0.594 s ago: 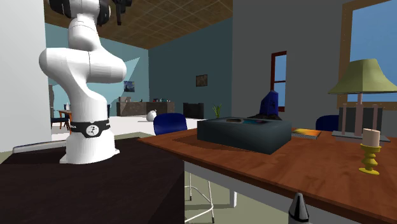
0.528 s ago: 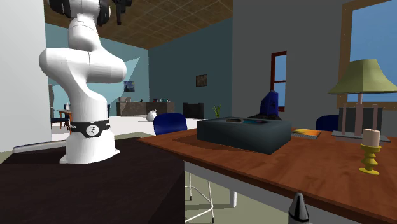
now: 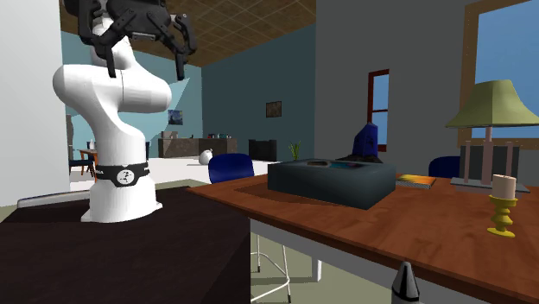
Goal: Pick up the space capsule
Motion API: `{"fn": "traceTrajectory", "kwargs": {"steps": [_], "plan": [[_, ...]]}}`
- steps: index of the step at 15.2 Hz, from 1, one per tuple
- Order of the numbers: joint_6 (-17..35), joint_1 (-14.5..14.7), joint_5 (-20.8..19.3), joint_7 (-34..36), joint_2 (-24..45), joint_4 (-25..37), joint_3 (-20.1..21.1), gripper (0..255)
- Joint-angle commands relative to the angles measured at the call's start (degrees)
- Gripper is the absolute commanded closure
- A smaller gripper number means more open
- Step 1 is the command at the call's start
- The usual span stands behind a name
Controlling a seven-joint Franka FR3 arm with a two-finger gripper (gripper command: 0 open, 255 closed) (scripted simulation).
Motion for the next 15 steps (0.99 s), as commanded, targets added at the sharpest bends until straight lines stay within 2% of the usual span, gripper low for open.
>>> {"fn": "traceTrajectory", "kwargs": {"steps": [1,6,10,12,13,14,15], "plan": [[7.5,0.8,0.5,-1.5,1.3,-3.4,-0.2,0],[26.2,3.9,2.9,-5.5,8.5,-9.1,-0.8,0],[42.2,8.4,6.6,-10.2,18.0,-10.9,-2.6,0],[50.1,12.3,10.2,-14.0,23.8,-10.7,-4.7,0],[54.0,15.1,13.0,-16.6,26.8,-10.2,-6.4,0],[57.6,19.0,17.0,-20.3,29.8,-9.6,-8.9,0],[61.0,24.7,23.1,-25.7,32.9,-8.5,-12.8,0]]}}
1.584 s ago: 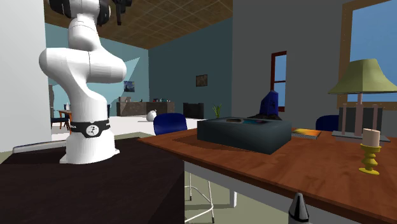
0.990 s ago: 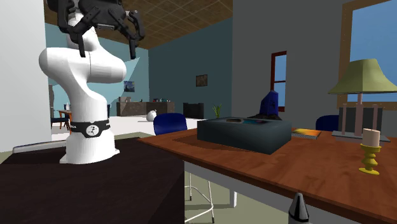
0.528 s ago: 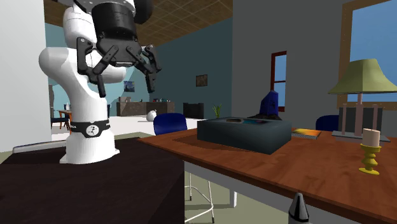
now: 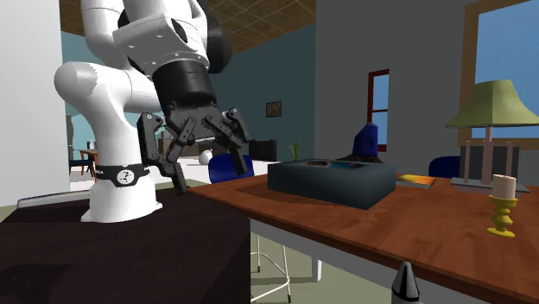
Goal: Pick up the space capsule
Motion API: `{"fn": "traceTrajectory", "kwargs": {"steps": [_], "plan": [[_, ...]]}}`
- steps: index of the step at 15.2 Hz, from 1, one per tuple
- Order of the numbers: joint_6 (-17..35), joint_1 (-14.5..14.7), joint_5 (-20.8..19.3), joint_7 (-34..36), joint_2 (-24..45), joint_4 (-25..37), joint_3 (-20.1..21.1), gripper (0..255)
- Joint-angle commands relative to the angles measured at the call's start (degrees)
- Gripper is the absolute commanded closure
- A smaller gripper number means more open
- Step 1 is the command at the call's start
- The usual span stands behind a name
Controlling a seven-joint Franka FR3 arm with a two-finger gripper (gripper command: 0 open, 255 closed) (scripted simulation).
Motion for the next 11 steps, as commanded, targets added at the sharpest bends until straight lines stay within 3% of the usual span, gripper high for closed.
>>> {"fn": "traceTrajectory", "kwargs": {"steps": [1,2,3,4,5,6,8,11], "plan": [[6.9,12.8,15.6,-13.2,6.1,2.2,-8.5,0],[8.4,23.2,31.9,-27.2,9.7,5.4,-15.8,0],[7.7,30.0,50.0,-43.2,13.9,9.7,-20.3,0],[6.2,32.1,63.5,-55.5,18.0,13.6,-21.5,0],[5.3,27.0,72.9,-64.8,21.0,16.8,-16.3,0],[4.3,24.6,80.6,-72.6,23.8,19.7,-13.8,0],[1.6,24.3,92.1,-84.2,29.2,24.5,-13.9,0],[-3.3,26.1,103.2,-94.8,36.6,30.4,-16.1,0]]}}
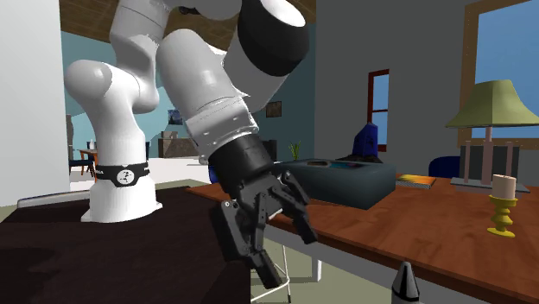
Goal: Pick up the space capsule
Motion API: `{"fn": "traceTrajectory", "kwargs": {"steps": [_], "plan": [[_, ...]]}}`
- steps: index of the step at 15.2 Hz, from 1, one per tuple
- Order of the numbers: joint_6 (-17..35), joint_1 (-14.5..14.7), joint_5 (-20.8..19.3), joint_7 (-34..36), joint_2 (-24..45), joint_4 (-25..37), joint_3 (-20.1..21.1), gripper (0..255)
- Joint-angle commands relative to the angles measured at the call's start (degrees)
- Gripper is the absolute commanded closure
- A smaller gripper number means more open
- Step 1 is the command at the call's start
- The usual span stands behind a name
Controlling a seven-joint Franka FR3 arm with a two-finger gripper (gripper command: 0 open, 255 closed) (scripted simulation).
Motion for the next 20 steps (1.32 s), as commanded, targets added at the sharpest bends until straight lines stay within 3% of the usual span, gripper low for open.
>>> {"fn": "traceTrajectory", "kwargs": {"steps": [1,8,18,19,20], "plan": [[-3.4,0.8,6.6,-6.1,5.0,3.9,-1.2,0],[-12.6,2.3,19.9,-16.4,20.1,16.8,-3.0,0],[-15.7,1.8,24.5,-18.6,26.5,19.6,-2.5,0],[-15.8,1.8,24.5,-18.6,26.6,19.7,-2.5,255],[-15.8,1.8,24.5,-18.6,26.6,19.7,-2.5,255]]}}
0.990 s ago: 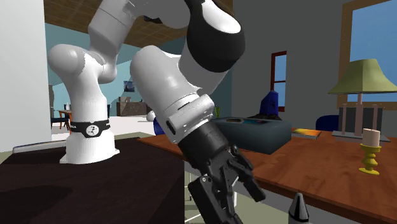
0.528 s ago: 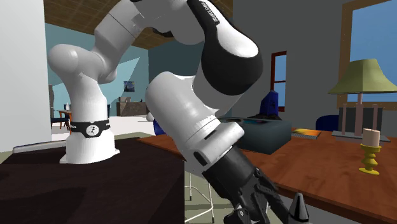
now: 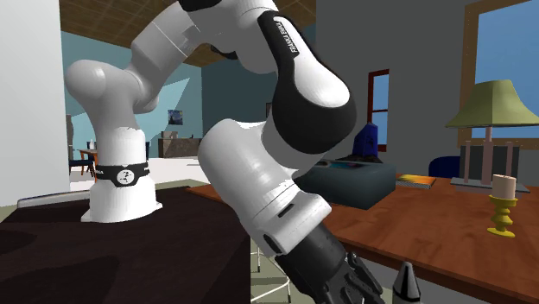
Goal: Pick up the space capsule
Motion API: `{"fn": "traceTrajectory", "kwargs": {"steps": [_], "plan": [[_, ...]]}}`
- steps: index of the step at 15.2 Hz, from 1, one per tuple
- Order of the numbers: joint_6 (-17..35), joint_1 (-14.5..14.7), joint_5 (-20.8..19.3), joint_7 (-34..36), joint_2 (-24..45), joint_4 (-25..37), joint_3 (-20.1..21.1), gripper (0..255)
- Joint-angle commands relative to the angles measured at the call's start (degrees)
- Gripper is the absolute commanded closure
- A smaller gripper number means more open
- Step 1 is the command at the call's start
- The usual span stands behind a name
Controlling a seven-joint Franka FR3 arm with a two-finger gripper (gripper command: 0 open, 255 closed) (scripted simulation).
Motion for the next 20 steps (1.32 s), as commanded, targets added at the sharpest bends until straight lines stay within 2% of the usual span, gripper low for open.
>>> {"fn": "traceTrajectory", "kwargs": {"steps": [1,8,20], "plan": [[0.0,0.0,0.1,0.0,0.1,0.0,0.0,255],[0.0,0.0,0.0,0.0,0.0,0.0,0.0,255],[4.9,0.7,-7.2,3.4,-9.5,-3.6,-0.6,255]]}}
